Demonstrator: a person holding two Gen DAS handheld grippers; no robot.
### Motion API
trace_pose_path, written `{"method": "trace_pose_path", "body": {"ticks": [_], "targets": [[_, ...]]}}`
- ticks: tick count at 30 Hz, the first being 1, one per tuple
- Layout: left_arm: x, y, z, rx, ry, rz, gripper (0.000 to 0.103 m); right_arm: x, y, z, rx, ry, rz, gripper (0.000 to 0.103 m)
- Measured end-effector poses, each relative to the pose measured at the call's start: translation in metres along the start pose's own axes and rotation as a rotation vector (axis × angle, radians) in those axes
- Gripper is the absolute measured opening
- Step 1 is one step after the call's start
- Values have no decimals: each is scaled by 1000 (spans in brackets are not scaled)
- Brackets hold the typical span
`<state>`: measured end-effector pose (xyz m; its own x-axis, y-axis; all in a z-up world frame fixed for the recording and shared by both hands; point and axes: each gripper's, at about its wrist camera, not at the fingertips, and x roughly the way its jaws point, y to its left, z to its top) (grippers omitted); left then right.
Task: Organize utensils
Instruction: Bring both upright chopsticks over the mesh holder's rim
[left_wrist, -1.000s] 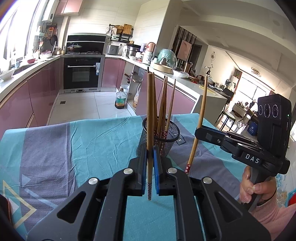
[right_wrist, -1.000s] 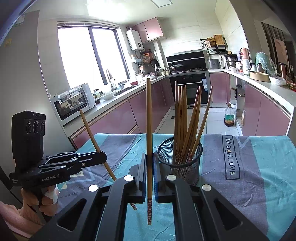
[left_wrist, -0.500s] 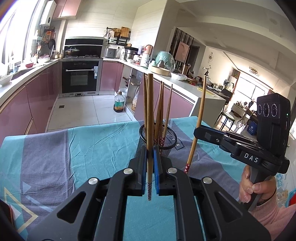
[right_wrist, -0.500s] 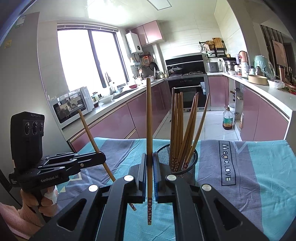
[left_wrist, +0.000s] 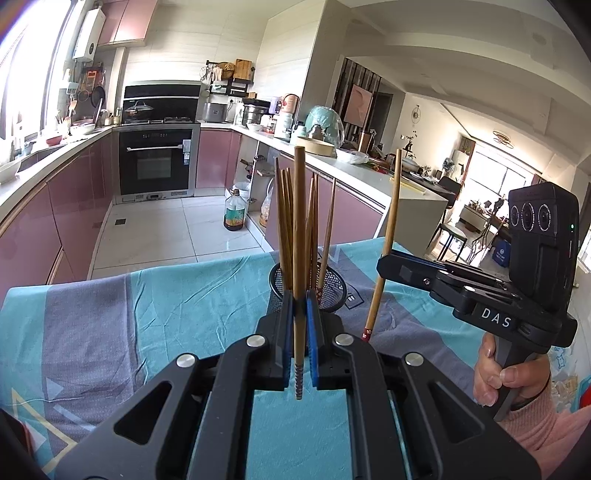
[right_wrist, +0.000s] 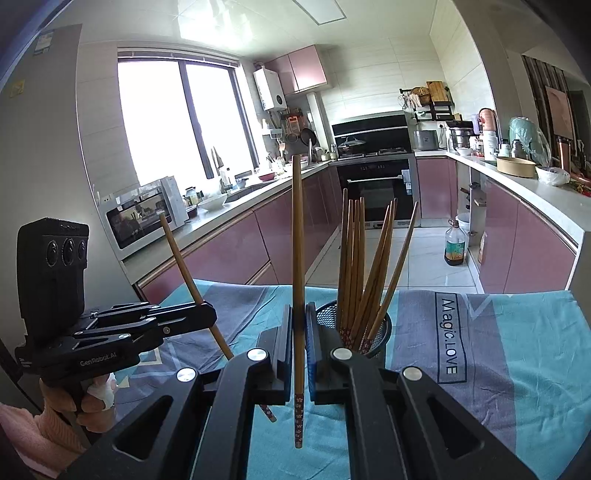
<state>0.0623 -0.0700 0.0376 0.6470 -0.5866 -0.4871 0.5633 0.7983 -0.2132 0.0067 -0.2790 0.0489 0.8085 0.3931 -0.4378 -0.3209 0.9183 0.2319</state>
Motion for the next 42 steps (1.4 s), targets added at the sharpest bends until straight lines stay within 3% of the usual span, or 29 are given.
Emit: {"method": "trace_pose_path", "body": {"ticks": [42], "targets": [[-14, -7, 16, 43, -33, -1, 7, 4, -6, 11, -13, -7, 5, 5]]}}
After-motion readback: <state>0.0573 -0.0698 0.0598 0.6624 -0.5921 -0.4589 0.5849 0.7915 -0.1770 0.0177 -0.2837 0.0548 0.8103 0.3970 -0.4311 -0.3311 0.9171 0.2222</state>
